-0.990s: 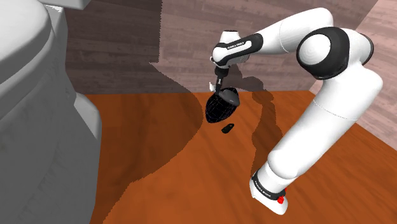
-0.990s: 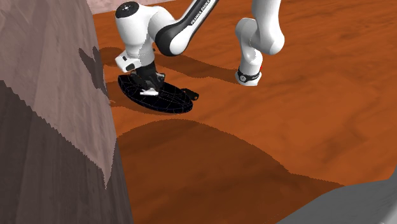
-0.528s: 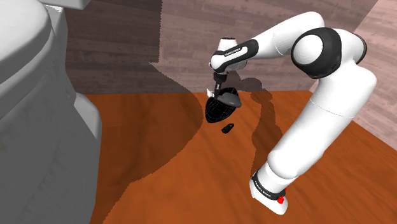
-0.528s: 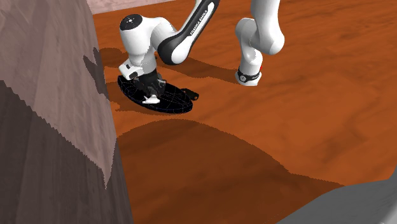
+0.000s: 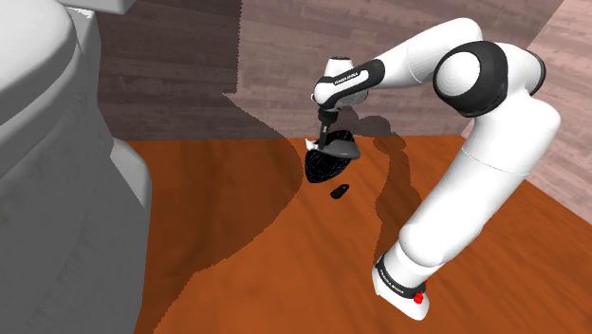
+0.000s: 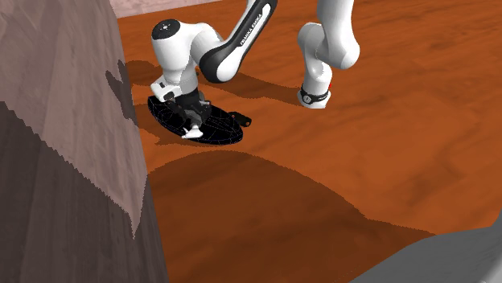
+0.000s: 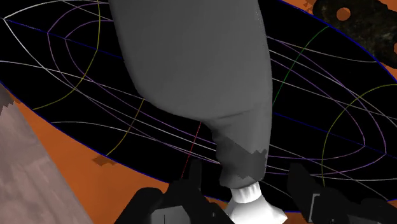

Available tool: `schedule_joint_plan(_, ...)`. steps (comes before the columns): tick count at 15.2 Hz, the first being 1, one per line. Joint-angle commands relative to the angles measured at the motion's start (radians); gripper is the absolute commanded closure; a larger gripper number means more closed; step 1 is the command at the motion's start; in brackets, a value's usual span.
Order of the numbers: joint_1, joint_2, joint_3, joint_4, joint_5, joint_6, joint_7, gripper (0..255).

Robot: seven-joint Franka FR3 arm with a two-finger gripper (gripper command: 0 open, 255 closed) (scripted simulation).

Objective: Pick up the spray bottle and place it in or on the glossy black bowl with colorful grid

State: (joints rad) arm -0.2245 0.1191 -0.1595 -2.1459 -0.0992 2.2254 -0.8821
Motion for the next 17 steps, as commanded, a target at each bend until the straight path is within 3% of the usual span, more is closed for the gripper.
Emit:
schedule_joint_plan(1,0.000,0.000,0.000,0.000,0.000,0.000,0.000,0)
schedule_joint_plan(5,0.000,0.000,0.000,0.000,0.000,0.000,0.000,0)
schedule_joint_plan(9,0.008,-0.058,0.005,0.064,-0.003,-0.122,0.003,0)
schedule_joint_plan(17,0.007,-0.058,0.005,0.064,-0.003,-0.122,0.003,0)
